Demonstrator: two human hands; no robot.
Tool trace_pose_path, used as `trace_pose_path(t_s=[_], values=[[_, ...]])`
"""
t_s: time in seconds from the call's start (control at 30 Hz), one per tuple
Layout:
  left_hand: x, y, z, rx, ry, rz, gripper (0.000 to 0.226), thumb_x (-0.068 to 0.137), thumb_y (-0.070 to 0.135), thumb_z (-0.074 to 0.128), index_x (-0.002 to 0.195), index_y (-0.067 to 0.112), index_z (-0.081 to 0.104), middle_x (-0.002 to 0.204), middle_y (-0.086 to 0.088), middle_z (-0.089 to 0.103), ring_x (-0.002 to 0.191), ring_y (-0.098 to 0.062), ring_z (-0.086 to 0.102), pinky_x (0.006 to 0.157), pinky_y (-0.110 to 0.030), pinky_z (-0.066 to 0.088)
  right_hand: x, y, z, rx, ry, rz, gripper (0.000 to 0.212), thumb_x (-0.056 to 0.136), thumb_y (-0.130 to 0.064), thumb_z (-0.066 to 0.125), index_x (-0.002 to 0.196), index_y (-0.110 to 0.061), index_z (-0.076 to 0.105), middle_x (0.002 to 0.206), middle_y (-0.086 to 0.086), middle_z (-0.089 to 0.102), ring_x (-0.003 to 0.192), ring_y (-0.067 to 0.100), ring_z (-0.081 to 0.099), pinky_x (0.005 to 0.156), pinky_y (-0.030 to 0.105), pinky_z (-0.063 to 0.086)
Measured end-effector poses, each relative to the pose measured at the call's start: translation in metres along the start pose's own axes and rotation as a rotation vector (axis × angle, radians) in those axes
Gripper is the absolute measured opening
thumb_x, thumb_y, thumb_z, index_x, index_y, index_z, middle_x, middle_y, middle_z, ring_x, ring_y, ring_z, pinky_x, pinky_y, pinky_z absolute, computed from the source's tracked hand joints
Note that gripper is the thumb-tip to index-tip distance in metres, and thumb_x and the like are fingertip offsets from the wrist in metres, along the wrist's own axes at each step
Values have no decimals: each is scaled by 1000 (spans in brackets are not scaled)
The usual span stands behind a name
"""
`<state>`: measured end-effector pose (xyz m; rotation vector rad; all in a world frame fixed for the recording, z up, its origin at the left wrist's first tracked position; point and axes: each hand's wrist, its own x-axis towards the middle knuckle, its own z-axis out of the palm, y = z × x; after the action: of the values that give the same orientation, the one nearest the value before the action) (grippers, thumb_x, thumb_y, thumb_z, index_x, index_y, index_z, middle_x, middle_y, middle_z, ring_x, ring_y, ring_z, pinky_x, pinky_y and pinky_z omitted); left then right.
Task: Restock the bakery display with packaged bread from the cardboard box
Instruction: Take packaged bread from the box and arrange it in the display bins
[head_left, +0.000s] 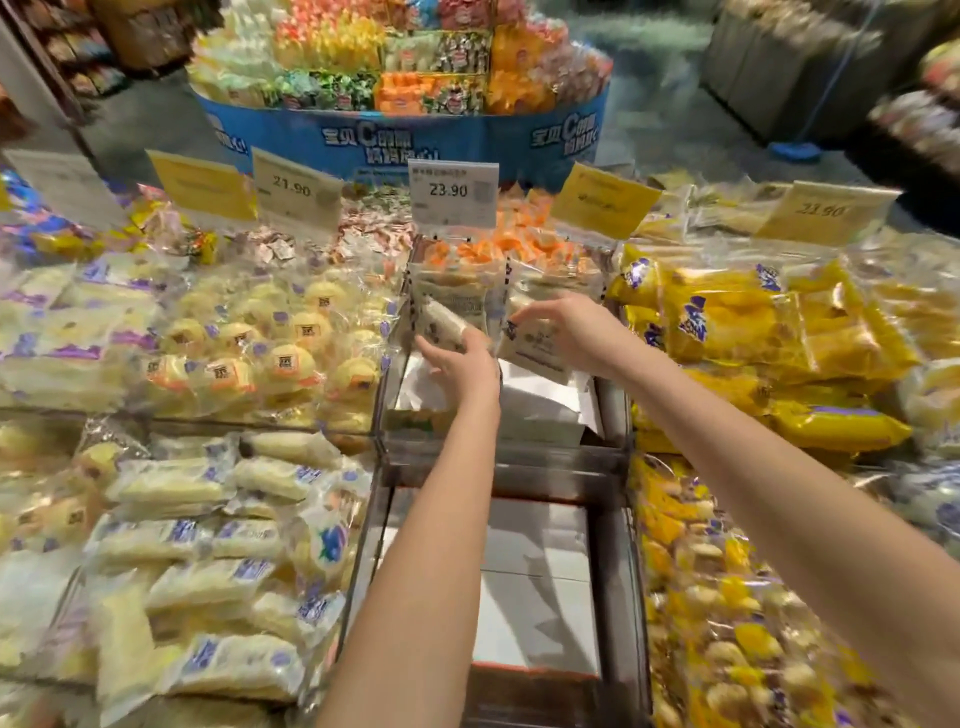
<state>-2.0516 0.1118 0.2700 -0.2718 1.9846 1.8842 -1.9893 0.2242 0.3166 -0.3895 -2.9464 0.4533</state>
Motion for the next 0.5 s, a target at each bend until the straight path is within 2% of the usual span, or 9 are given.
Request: trace_pose_path(t_s=[0.07, 0.17, 0.23, 0.33, 0.37, 0.43, 0.5], values=[[8, 3, 6, 35, -19, 39, 67, 105, 41, 36, 156, 32, -6, 164, -12, 9, 142, -34, 33, 107, -49, 35, 11, 6, 9, -34, -62, -17, 68, 81, 20, 42, 130, -21, 63, 118, 7, 60, 108, 29, 59, 82, 30, 47], [21, 5, 8, 81, -74, 126, 67, 106, 40, 35, 156, 33, -8, 166, -5, 4, 145, -30, 30, 106, -46, 37, 24, 23, 22, -114, -106, -26, 67, 81, 15, 45, 130, -26, 62, 105, 7, 55, 101, 34, 57, 80, 41, 49], [29, 3, 3, 176, -105, 198, 70, 105, 36, 42, 157, 34, -6, 166, -3, 2, 149, -27, 20, 103, -43, 39, 30, 33, 26, -167, -56, -41, 67, 81, 14, 45, 133, -26, 61, 112, 10, 57, 108, 34, 53, 85, 43, 47], [40, -11, -7, 474, -88, 330, 79, 98, 31, 59, 156, 42, 7, 166, -4, -4, 145, -28, 30, 100, -42, 45, 41, 42, 27, -248, 44, -100, 68, 81, 14, 46, 137, -23, 57, 128, 10, 56, 123, 34, 46, 93, 46, 42], [44, -17, -9, 641, -57, 371, 81, 95, 33, 64, 155, 44, 10, 165, -6, -8, 147, -31, 25, 103, -48, 44, 43, 44, 27, -269, 67, -110, 66, 82, 13, 47, 138, -21, 55, 132, 9, 55, 127, 32, 44, 96, 46, 41], [54, -28, -11, 919, -6, 499, 89, 89, 36, 70, 154, 47, 9, 164, -7, -15, 151, -33, -2, 111, -58, 34, 45, 47, 29, -310, 88, -114, 60, 88, 8, 49, 141, -19, 52, 138, 8, 52, 132, 30, 39, 104, 47, 38], [65, -32, -11, 1063, -27, 657, 97, 87, 37, 72, 153, 49, 3, 162, -6, -23, 150, -30, -18, 113, -60, 31, 41, 48, 35, -370, 73, -105, 55, 94, -6, 54, 146, -22, 44, 146, 11, 44, 137, 31, 34, 110, 48, 32]])
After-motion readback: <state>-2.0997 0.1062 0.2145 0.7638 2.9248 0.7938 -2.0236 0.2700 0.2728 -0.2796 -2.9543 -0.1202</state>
